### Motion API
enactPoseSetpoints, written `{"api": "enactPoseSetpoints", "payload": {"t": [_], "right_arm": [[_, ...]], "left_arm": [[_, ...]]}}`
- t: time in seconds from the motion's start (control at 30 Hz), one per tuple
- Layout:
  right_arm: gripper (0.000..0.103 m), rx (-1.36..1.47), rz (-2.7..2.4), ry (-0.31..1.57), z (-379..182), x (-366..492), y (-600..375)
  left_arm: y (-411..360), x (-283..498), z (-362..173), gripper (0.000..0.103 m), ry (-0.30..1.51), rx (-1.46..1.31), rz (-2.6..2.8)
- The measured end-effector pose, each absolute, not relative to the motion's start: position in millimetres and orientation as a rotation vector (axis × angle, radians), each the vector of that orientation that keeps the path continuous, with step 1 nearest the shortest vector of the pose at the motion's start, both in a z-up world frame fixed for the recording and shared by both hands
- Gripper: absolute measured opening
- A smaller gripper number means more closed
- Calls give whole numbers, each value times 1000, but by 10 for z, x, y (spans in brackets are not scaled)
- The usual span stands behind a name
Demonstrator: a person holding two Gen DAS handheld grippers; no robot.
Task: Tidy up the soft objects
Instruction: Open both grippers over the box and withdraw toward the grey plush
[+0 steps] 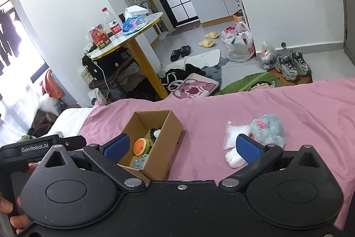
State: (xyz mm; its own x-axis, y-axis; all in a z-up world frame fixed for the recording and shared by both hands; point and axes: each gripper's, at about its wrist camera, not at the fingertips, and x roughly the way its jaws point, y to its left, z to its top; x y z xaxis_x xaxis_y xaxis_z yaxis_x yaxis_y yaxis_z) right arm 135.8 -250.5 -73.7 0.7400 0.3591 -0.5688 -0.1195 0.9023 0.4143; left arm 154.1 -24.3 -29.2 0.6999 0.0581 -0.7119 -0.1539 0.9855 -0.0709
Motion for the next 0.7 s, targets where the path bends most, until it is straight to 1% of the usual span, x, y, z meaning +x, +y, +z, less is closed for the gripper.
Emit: {"api": "enactPoseSetpoints", "payload": {"t": [0.33, 0.7], "right_arm": [[103, 355, 269, 687, -680, 1327, -2653], [103, 316, 222, 751, -817, 1508, -2931]], "left_arm": [[-518, 1629, -392, 102, 795, -106, 92], [-838, 1771, -573, 102, 826, -107, 45]]}}
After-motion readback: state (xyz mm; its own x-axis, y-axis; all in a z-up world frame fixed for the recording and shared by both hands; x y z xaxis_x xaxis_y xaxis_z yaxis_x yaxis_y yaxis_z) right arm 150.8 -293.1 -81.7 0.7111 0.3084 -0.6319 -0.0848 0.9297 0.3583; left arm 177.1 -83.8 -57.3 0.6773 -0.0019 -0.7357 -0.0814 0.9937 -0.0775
